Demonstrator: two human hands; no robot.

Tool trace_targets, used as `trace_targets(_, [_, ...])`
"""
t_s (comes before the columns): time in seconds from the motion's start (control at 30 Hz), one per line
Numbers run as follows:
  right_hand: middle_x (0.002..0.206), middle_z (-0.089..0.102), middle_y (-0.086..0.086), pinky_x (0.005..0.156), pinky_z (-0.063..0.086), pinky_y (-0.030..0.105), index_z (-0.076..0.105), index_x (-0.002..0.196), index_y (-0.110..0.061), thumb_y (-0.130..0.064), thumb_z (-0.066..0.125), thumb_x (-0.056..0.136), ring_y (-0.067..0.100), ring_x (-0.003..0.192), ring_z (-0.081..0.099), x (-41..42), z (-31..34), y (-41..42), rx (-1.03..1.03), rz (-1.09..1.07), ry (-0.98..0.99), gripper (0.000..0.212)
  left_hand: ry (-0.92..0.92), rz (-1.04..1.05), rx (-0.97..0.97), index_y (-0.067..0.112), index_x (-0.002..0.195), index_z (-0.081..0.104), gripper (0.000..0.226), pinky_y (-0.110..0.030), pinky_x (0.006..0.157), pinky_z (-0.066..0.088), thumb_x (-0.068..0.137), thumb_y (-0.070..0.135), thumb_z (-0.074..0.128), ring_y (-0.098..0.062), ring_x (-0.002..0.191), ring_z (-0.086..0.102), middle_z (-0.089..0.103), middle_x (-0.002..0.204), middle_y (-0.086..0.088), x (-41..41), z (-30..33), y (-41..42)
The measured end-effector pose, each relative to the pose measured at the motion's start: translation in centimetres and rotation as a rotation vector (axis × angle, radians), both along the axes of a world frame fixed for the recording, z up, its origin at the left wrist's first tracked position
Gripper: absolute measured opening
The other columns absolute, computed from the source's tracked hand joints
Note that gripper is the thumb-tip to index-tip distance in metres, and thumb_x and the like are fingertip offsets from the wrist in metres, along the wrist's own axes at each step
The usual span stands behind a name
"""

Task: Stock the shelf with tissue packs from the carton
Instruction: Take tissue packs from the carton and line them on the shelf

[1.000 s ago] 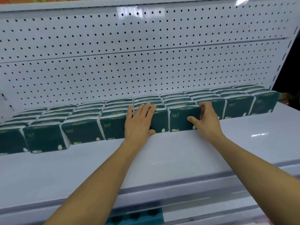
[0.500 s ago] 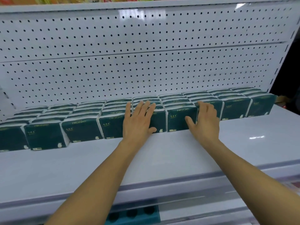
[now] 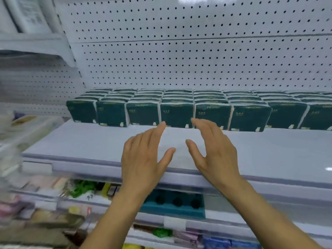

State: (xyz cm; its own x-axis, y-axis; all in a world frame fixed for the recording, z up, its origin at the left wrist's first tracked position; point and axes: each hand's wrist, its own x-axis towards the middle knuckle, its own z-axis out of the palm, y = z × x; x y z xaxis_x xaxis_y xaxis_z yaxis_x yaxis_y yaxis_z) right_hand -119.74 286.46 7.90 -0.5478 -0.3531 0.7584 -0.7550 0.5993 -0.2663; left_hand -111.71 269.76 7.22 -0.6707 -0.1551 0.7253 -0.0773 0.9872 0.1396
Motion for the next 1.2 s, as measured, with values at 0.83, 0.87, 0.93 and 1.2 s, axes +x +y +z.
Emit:
trace_targets(0.83, [0.115,0.063,0.007,0.075,0.05,0.044,0.059,0.125,-0.015,-0.027,0.059,0.086,0.034,0.096,0.063,25.8,-14.2,-42.3,0.422,0.722,-0.226,0.041,-0.459,0.741,0.4,0.025,0.148,0.04,0.062,-0.046,0.101,0.041,0.095,0.056,0.049,-0.026,0.127,0.051,0.05,0.143,-0.001,38.2,-15.1,-34.1])
trace_targets(0.87, [0.115,0.064,0.008,0.075,0.05,0.045,0.06,0.124,-0.014,-0.025,0.061,0.087,0.034,0.097,0.063,26.4,-15.2,-43.4,0.457,0.735,-0.255,0.04,-0.483,0.758,0.464,0.025,0.149,0.039,0.061,-0.047,0.102,0.04,0.096,0.054,0.051,-0.026,0.129,0.049,0.049,0.143,-0.001,39.0,-16.2,-34.7])
trace_targets(0.93, [0.114,0.064,0.009,0.076,0.05,0.045,0.061,0.124,-0.014,-0.023,0.065,0.087,0.034,0.097,0.062,27.4,-17.2,-45.4,0.532,0.755,-0.296,0.038,-0.531,0.793,0.547,0.024,0.149,0.038,0.061,-0.047,0.103,0.038,0.096,0.051,0.052,-0.025,0.13,0.047,0.048,0.144,-0.001,40.4,-18.3,-35.8])
trace_targets(1.2, [0.123,0.061,0.004,0.087,0.047,0.038,0.059,0.128,-0.02,-0.03,0.055,0.097,0.027,0.111,0.056,29.4,-25.7,-51.7,0.794,0.869,-0.432,0.033,-0.685,0.922,0.791,0.025,0.15,0.034,0.058,-0.044,0.096,0.043,0.099,0.051,0.047,-0.024,0.126,0.049,0.05,0.14,-0.001,43.5,-27.8,-39.3])
